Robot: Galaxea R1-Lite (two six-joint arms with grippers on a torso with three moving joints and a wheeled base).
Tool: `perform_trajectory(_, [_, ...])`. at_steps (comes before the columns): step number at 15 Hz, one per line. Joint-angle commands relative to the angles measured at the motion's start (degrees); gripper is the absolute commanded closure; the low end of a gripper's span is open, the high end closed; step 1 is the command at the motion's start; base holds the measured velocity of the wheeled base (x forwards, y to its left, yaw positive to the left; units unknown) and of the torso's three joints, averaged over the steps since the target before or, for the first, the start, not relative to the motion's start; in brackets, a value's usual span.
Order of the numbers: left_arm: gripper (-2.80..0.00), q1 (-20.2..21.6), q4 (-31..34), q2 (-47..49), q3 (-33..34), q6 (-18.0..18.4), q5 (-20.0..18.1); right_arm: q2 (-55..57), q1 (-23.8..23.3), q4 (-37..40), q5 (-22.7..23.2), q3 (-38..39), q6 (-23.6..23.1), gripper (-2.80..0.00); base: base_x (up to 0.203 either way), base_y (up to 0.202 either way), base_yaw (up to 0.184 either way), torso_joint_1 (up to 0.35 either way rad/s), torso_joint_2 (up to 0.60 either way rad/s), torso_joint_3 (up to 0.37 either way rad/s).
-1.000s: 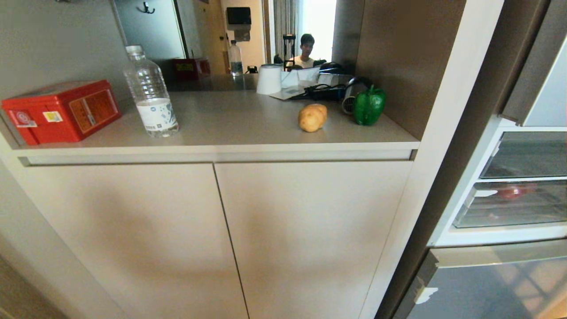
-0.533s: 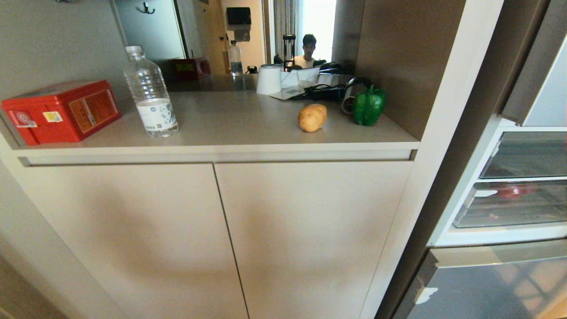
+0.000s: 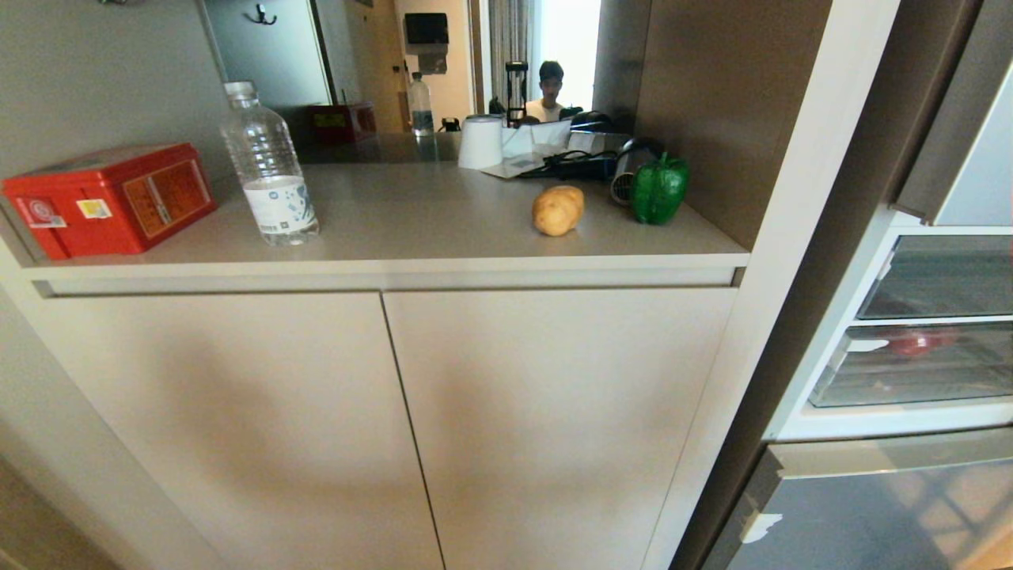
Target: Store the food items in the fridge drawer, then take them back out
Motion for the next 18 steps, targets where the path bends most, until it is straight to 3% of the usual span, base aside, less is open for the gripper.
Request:
perform_trajectory(1, [0.00, 0.0, 0.0, 0.0, 0.6, 0.0, 0.0, 0.1, 0.0, 0.0, 0.0, 0.0, 0.0, 0.00, 0.000, 0.000, 0.000, 0.000, 0.00, 0.000])
perform_trajectory(7, [0.00, 0.0, 0.0, 0.0, 0.6, 0.0, 0.0, 2.1, 0.0, 1.5, -0.3, -3.5, -2.2, 0.00, 0.000, 0.000, 0.000, 0.000, 0.00, 0.000])
perform_trajectory(10, [0.00, 0.0, 0.0, 0.0, 0.6, 0.0, 0.0, 16.4, -0.3, 3.6, -0.5, -12.0, -1.4, 0.00, 0.000, 0.000, 0.000, 0.000, 0.00, 0.000])
perform_trajectory(12, [0.00, 0.0, 0.0, 0.0, 0.6, 0.0, 0.0, 29.7, -0.7, 2.2, -0.5, -18.1, 2.2, 0.00, 0.000, 0.000, 0.000, 0.000, 0.00, 0.000])
perform_trajectory(15, [0.00, 0.0, 0.0, 0.0, 0.6, 0.0, 0.0, 47.9, -1.5, -4.9, -1.4, -23.9, 6.6, 0.00, 0.000, 0.000, 0.000, 0.000, 0.00, 0.000])
perform_trajectory(18, [0.00, 0.0, 0.0, 0.0, 0.6, 0.0, 0.0, 65.5, -6.2, -20.2, -1.7, -24.7, 8.3, 0.00, 0.000, 0.000, 0.000, 0.000, 0.00, 0.000])
